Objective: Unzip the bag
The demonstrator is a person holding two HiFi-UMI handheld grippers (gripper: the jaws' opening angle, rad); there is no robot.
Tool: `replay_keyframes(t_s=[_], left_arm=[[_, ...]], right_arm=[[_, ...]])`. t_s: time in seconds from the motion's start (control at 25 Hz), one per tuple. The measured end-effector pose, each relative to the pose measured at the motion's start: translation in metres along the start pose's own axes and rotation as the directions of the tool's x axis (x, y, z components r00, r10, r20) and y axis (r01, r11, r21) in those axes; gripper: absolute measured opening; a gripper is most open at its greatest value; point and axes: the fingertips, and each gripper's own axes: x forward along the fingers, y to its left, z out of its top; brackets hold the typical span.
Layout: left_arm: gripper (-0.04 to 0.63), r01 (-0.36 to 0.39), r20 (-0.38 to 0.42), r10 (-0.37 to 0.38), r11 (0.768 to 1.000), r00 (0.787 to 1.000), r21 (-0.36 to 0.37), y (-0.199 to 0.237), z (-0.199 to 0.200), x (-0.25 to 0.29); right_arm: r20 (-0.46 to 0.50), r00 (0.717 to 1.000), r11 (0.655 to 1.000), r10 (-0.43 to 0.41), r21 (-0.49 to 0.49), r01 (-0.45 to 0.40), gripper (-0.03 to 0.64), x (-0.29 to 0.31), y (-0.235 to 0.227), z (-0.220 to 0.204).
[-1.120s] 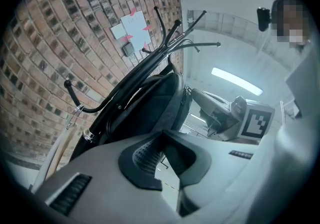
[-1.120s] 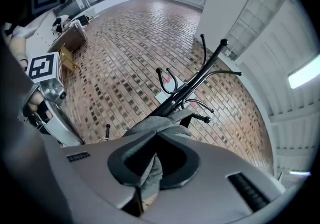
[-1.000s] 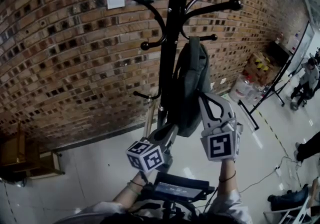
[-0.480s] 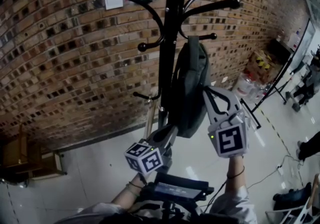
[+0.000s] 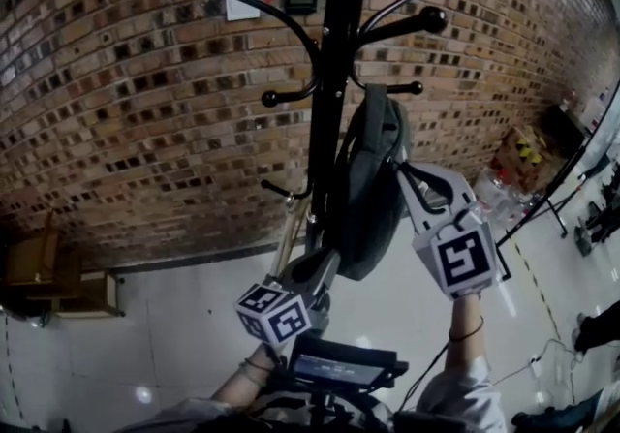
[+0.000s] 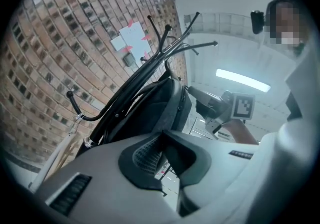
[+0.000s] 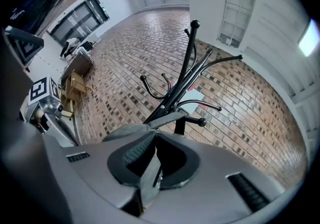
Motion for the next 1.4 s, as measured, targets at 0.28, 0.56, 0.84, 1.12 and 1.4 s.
replay_keyframes(t_s=[0.28, 0.56, 0.84, 1.12, 1.4], left_arm=[[0.011, -0.047, 0.048, 0.046, 0.999, 0.998, 0.022, -0.007, 0.006, 0.004], [0.011, -0.072, 0.069, 0.070, 0.997, 0.995, 0.030, -0.018, 0.005, 0.017], [0.011, -0.084, 0.073, 0.082, 0.996, 0.994, 0.033, -0.026, 0.000, 0.027], [0.011, -0.112, 0.083, 0.107, 0.993, 0.991, 0.046, -0.030, 0.003, 0.034], [0.011, -0.133, 0.085, 0.129, 0.990, 0.988, 0.045, -0.028, 0.000, 0.035]], right_arm=[[0.083, 0.995, 0.995, 0.056, 0.081, -0.063, 0.023, 0.004, -0.016, -0.008], [0.142, 0.983, 0.982, 0.112, 0.136, -0.132, 0.023, 0.009, -0.028, -0.017], [0.191, 0.970, 0.966, 0.148, 0.182, -0.183, 0.025, 0.013, -0.041, -0.025], [0.192, 0.963, 0.949, 0.188, 0.216, -0.228, 0.028, 0.019, -0.052, -0.036], [0.227, 0.954, 0.940, 0.196, 0.234, -0.249, 0.029, 0.028, -0.062, -0.038]])
